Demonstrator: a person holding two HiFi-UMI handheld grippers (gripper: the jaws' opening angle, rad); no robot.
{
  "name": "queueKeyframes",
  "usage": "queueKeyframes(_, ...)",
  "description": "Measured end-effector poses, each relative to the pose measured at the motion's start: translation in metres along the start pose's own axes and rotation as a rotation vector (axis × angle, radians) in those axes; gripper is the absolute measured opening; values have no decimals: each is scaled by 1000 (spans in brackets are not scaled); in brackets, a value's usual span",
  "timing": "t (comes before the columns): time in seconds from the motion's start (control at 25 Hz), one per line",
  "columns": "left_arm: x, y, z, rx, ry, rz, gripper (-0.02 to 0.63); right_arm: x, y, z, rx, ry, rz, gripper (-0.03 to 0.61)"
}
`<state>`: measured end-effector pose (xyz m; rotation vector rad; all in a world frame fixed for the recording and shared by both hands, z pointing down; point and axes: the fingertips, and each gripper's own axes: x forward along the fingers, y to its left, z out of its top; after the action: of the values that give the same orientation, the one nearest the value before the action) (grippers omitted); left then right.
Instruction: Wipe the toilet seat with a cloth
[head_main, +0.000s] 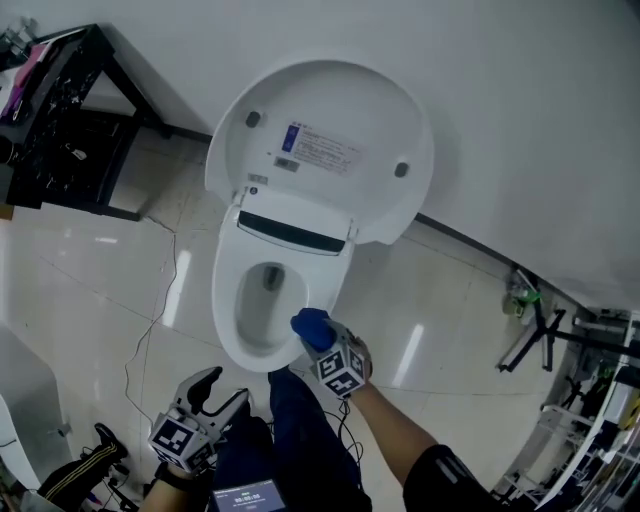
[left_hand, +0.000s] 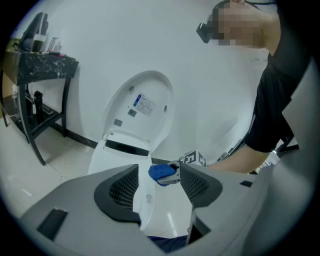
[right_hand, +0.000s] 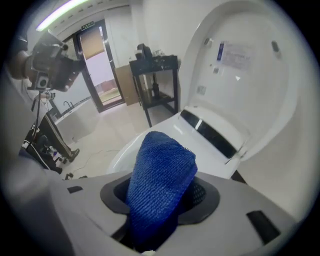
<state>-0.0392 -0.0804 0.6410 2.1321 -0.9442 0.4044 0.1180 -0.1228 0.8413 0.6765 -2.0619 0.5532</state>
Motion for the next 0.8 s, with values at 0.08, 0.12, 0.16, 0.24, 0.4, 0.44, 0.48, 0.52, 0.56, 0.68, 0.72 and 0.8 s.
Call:
queueKeyframes(0.08,-9,-5,3,50,-12,-16,265,-37,-7,24,25,-68,-42,219)
queueKeyframes(0.12,-14,-13,10,77,-17,-34,265,-56,-7,37,63,-105,-55,219)
queueKeyframes(0.16,-21,-20,17,102,-26,-51,265,-76,-7,49,122,-146,-61,219)
queueKeyframes(0.24,-36,-32,30,122,-52,-73,265,-113,-3,66,290,-241,-60,219)
queueKeyframes(0.4,-86,-60,41,150,-96,-109,265,-185,32,86,539,-406,-58,219)
queueKeyframes(0.44,-100,-64,37,181,-101,-121,265,-203,43,91,556,-436,-73,219)
queueKeyframes(0.48,-114,-66,32,218,-107,-134,265,-221,54,95,559,-465,-96,219)
queueKeyframes(0.52,-128,-70,29,246,-115,-146,265,-239,64,99,557,-493,-121,219)
queueKeyframes(0.56,-142,-74,28,263,-125,-155,265,-256,75,102,554,-521,-144,218)
queueKeyframes(0.68,-189,-85,21,316,-161,-175,265,-305,116,109,547,-596,-198,218)
queueKeyframes(0.72,-205,-89,17,332,-170,-182,265,-320,132,110,544,-617,-213,218)
queueKeyframes(0.8,-236,-100,6,359,-177,-195,265,-350,165,110,544,-664,-242,218)
